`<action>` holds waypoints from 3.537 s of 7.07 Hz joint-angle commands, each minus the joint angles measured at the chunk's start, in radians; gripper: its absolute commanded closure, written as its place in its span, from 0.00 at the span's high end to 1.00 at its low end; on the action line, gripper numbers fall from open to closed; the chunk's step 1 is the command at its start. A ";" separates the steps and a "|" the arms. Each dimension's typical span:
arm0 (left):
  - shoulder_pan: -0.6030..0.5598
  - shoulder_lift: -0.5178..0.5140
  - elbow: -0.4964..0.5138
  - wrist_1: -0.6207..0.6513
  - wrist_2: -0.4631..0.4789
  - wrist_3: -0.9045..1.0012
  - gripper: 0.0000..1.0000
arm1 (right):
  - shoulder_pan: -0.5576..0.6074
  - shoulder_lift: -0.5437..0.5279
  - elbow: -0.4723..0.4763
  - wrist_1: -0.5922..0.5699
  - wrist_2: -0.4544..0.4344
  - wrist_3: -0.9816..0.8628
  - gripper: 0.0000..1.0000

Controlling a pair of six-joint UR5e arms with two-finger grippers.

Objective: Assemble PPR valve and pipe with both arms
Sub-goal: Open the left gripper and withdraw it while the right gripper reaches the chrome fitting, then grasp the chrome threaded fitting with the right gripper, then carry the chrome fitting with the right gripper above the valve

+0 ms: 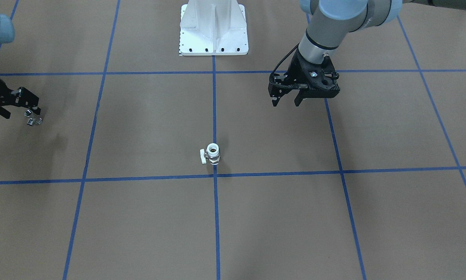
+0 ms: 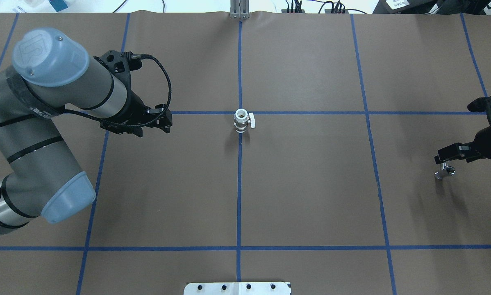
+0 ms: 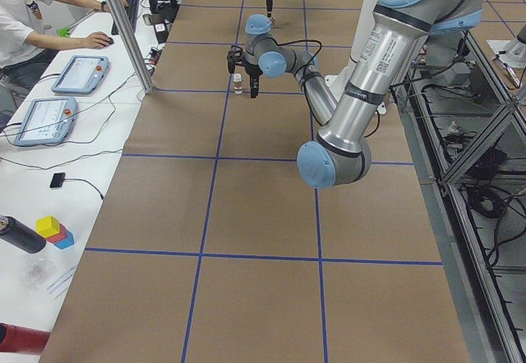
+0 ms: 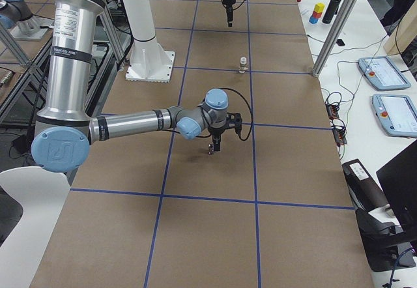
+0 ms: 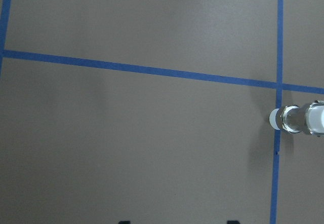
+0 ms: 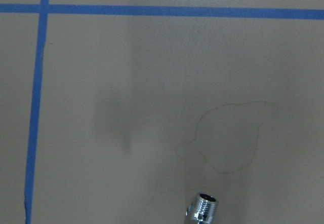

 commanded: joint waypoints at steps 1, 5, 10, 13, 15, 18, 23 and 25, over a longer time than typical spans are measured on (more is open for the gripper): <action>-0.001 0.003 -0.001 0.000 0.000 -0.001 0.71 | -0.019 -0.001 -0.015 0.006 -0.004 -0.002 0.92; 0.001 0.003 -0.001 0.000 0.000 -0.001 0.71 | -0.035 -0.019 -0.021 0.006 -0.006 -0.003 0.89; 0.001 0.003 -0.001 0.000 0.000 -0.001 0.71 | -0.047 -0.019 -0.026 0.006 -0.014 -0.002 0.52; -0.001 0.002 -0.003 0.000 -0.001 -0.005 0.71 | -0.047 -0.025 -0.028 0.006 -0.012 -0.003 0.22; -0.002 0.002 -0.007 0.000 -0.001 -0.007 0.71 | -0.047 -0.022 -0.020 0.006 -0.011 -0.005 0.07; -0.052 0.003 -0.014 0.002 -0.046 0.004 0.71 | -0.044 0.043 0.037 -0.009 -0.009 0.053 0.00; -0.161 0.132 -0.014 -0.001 -0.109 0.314 0.71 | -0.059 0.681 0.003 -0.607 -0.014 0.295 0.00; -0.250 0.222 -0.014 -0.011 -0.173 0.485 0.71 | -0.143 0.870 -0.088 -0.607 -0.081 0.493 0.00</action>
